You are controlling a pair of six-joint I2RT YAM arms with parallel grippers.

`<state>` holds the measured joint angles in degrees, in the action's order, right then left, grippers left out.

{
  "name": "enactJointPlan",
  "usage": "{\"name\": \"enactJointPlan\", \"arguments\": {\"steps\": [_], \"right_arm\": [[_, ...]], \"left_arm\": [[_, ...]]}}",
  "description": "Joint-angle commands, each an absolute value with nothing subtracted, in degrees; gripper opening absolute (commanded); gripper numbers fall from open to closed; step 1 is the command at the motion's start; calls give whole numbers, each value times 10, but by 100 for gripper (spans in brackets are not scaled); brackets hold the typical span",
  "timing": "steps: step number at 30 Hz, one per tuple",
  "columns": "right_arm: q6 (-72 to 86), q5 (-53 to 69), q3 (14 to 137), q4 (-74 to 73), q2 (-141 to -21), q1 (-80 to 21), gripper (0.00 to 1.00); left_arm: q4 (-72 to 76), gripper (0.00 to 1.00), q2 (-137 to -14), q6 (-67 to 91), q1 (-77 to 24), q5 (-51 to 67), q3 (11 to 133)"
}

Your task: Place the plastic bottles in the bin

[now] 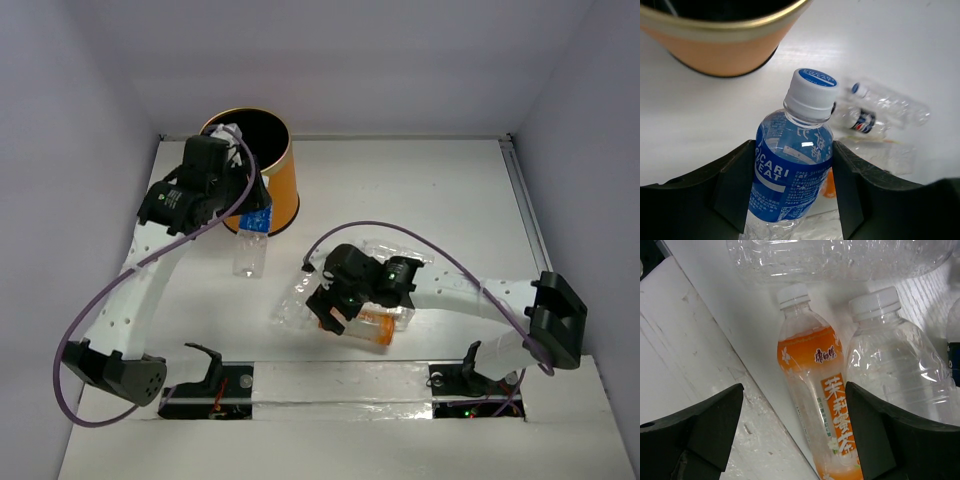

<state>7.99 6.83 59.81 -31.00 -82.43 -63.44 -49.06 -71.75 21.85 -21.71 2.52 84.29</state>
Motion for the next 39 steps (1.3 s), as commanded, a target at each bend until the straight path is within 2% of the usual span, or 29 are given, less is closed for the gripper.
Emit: {"name": "enactJointPlan", "arguments": {"steps": [1, 6, 15, 29, 35, 36, 39], "right_arm": [[60, 35, 632, -275, -841, -649, 89], [53, 34, 639, -272, -873, -669, 89], [69, 6, 647, -274, -930, -685, 89], [104, 2, 647, -281, -973, -706, 87], [127, -16, 630, -272, -972, -706, 85], [131, -16, 628, -271, -971, -706, 85], [136, -19, 622, -267, -967, -706, 81]], "left_arm": [[-471, 21, -708, 242, -197, 65, 910], [-418, 21, -731, 258, -163, 88, 1000], [-313, 20, -785, 274, -139, 29, 1150], [-81, 21, -854, 256, -104, -119, 1080], [-3, 22, -881, 226, -104, -133, 1003], [23, 23, -882, 222, -104, -133, 984], [47, 38, -888, 210, -104, -124, 954]]}}
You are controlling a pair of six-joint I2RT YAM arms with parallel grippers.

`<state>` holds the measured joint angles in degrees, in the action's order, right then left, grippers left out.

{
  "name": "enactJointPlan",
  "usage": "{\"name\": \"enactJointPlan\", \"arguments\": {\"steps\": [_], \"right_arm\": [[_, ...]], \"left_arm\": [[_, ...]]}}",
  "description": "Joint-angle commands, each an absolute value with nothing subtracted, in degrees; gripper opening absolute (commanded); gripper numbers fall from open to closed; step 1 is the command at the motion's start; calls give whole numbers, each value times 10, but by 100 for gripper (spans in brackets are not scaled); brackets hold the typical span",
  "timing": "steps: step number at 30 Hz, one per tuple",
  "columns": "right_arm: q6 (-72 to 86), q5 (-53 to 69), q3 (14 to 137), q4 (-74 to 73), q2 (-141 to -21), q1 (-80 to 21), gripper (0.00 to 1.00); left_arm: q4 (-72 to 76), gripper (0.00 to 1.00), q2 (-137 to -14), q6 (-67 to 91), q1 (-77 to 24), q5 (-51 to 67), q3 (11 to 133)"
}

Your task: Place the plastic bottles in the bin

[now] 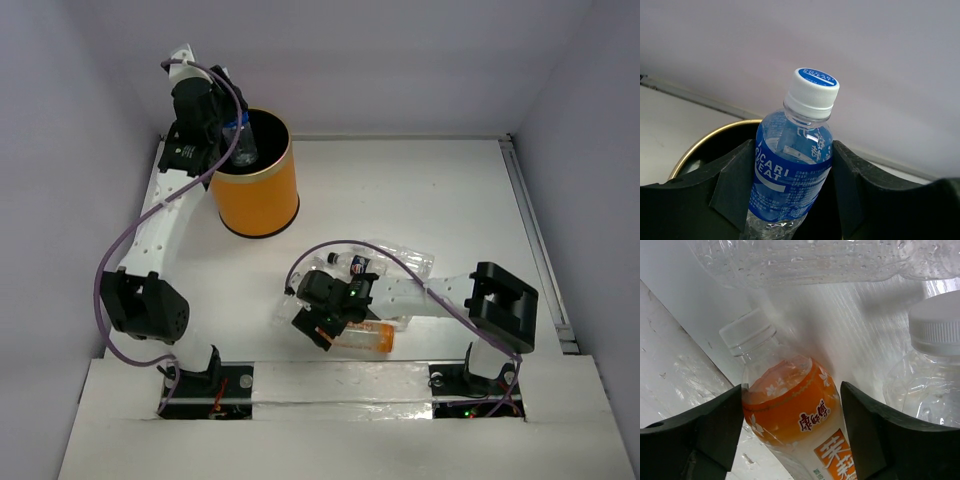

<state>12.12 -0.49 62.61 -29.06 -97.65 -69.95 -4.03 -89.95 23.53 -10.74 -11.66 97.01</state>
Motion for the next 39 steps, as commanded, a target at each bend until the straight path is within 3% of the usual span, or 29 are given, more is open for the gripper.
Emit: {"name": "enactJointPlan", "arguments": {"steps": [1, 4, 10, 15, 18, 21, 29, 33, 39], "right_arm": [[136, -21, 621, -265, -964, -706, 77], [136, -20, 617, -257, -947, -706, 68], [121, -38, 656, -306, -879, -706, 59], [117, -41, 713, -345, -815, -706, 59], [118, -50, 773, -355, -777, -701, 58], [113, -47, 861, -355, -768, -667, 57], [105, 42, 1195, -310, -893, -551, 57], [180, 75, 1309, -238, -984, -495, 56], [328, 86, 1366, -43, -1106, -452, 56]], "left_arm": [[47, 48, -890, 210, -104, -122, 951], [43, 67, -889, 214, -104, -108, 940], [20, 84, -861, 214, -104, -85, 945], [-17, 85, -824, 222, -104, -53, 945], [-39, 79, -777, 226, -104, -21, 922], [-71, 67, -709, 223, -104, -4, 850], [-156, 52, -501, 278, -110, 83, 635], [-192, 52, -433, 297, -116, 112, 547], [-235, 72, -390, 314, -148, 170, 469]]}}
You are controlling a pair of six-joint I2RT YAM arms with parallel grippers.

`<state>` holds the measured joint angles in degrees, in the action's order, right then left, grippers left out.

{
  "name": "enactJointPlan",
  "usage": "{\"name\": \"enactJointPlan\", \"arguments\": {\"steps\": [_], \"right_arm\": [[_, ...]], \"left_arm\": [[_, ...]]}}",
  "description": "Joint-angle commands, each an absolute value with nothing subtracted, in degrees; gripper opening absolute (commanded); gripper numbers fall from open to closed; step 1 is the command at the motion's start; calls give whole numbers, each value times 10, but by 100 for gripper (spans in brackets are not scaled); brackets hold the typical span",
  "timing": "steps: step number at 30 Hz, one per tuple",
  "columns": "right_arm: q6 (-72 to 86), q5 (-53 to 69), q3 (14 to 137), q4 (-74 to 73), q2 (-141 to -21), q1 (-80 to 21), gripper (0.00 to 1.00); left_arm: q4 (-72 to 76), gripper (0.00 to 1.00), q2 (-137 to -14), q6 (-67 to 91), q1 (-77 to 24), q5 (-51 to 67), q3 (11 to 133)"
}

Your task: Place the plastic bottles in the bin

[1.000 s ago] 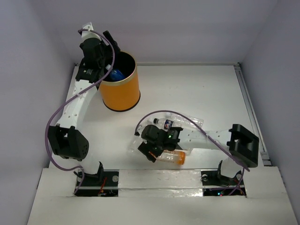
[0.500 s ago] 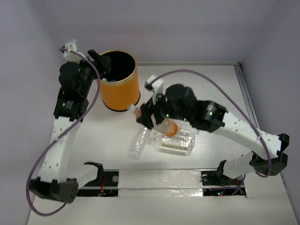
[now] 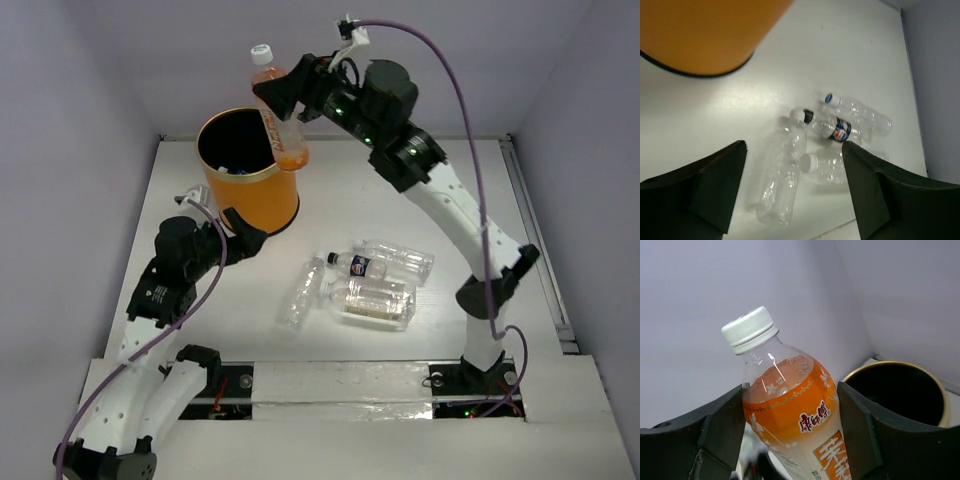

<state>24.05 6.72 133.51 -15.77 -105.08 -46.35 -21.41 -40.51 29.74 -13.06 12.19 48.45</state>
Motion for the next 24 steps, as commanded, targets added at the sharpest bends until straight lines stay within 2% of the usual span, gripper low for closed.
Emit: {"name": "enactJointPlan", "arguments": {"steps": [1, 2, 4, 8, 12, 17, 19, 24], "right_arm": [[360, 85, 1382, -10, -1124, -452, 56], [373, 80, 1417, 9, -1142, -452, 56], [411, 69, 1446, 68, -1189, -446, 56], [451, 28, 1509, 103, -1260, -441, 56], [466, -19, 1468, 107, -1278, -436, 61], [443, -25, 1441, 82, -1282, -436, 86], [421, -29, 1439, 76, -1277, -436, 92], [396, -17, 1426, 34, -1251, -425, 96]], "left_arm": [[-237, 75, -384, 319, -153, 174, 454], [-240, 77, -383, 319, -158, 185, 446], [-256, 94, -392, 319, -167, 192, 427], [-266, 96, -410, 315, -183, 200, 409], [-260, 97, -442, 297, -189, 193, 397], [-230, 97, -497, 290, -215, 192, 388], [-215, 97, -530, 285, -226, 186, 393], [-193, 97, -597, 268, -254, 180, 408]]}}
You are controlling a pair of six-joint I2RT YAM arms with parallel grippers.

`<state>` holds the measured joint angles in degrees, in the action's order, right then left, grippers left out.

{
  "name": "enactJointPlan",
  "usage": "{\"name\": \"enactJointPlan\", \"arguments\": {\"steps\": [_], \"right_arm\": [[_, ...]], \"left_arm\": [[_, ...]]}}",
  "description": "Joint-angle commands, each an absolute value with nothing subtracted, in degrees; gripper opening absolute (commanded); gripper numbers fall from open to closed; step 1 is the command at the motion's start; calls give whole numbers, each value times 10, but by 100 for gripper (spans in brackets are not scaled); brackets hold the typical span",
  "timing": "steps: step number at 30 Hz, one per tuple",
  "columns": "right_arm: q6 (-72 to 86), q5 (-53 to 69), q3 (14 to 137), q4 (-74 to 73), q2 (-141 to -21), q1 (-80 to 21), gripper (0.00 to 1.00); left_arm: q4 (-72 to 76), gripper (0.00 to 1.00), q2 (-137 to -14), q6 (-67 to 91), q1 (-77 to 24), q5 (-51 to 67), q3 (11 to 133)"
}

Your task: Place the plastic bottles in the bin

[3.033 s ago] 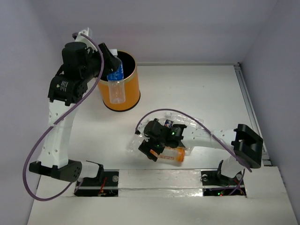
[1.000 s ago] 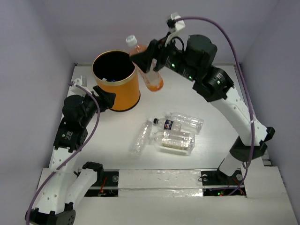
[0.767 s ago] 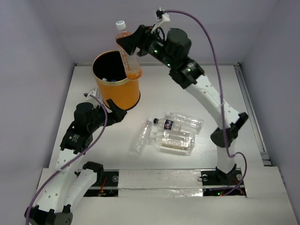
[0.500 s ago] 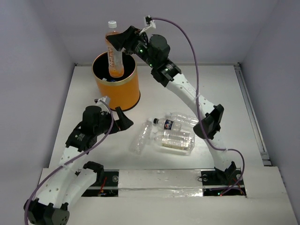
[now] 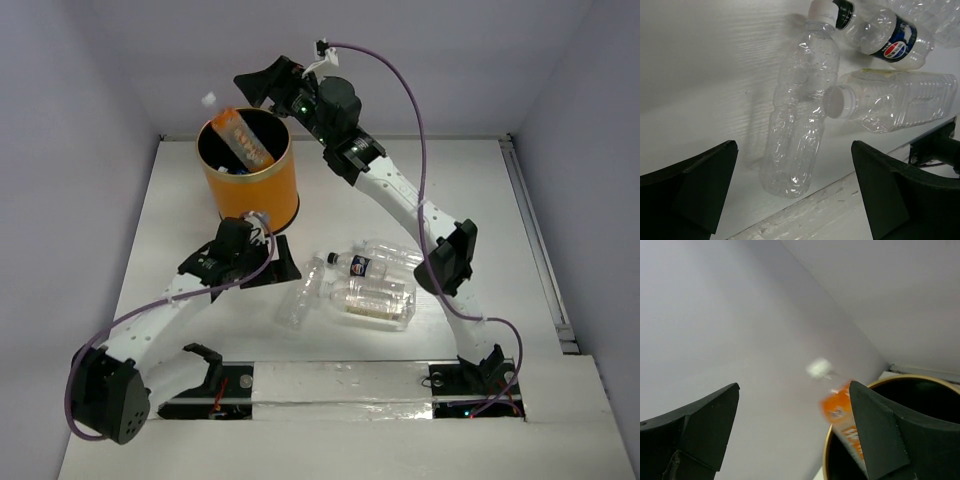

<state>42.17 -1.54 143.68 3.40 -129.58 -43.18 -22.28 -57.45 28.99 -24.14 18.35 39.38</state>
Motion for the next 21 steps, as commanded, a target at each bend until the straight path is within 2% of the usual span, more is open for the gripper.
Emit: {"name": "enactJointPlan", "arguments": {"steps": [1, 3, 7, 9, 10, 11, 13, 16, 17, 19, 20, 21], "right_arm": [[388, -12, 1413, 25, -1239, -418, 96], [373, -5, 1366, 33, -1205, -418, 95], [324, 29, 1158, 68, -1084, -418, 85], [291, 50, 1090, 60, -1007, -418, 63], [285, 60, 1019, 53, -979, -418, 32], [271, 78, 985, 28, -923, -418, 19], [256, 101, 917, -15, -871, -418, 6], [231, 134, 777, -97, -769, -418, 6], [229, 135, 706, -115, -744, -418, 10], [229, 127, 645, -155, -668, -418, 18], [229, 126, 622, -170, -648, -418, 35], [231, 127, 589, -184, -630, -418, 46]], "left_arm": [[-194, 97, -622, 263, -254, 179, 416], [-197, 97, -642, 251, -259, 179, 423], [-199, 97, -694, 238, -277, 177, 436], [-204, 97, -719, 234, -283, 165, 440], [-203, 96, -724, 234, -283, 164, 441], [-195, 96, -734, 234, -290, 170, 443], [-191, 96, -746, 234, -297, 177, 450], [-203, 96, -788, 221, -308, 176, 474], [-209, 96, -801, 217, -314, 174, 482], [-216, 96, -833, 213, -321, 171, 503], [-215, 96, -841, 212, -321, 171, 510], [-217, 96, -850, 212, -321, 164, 518]]}}
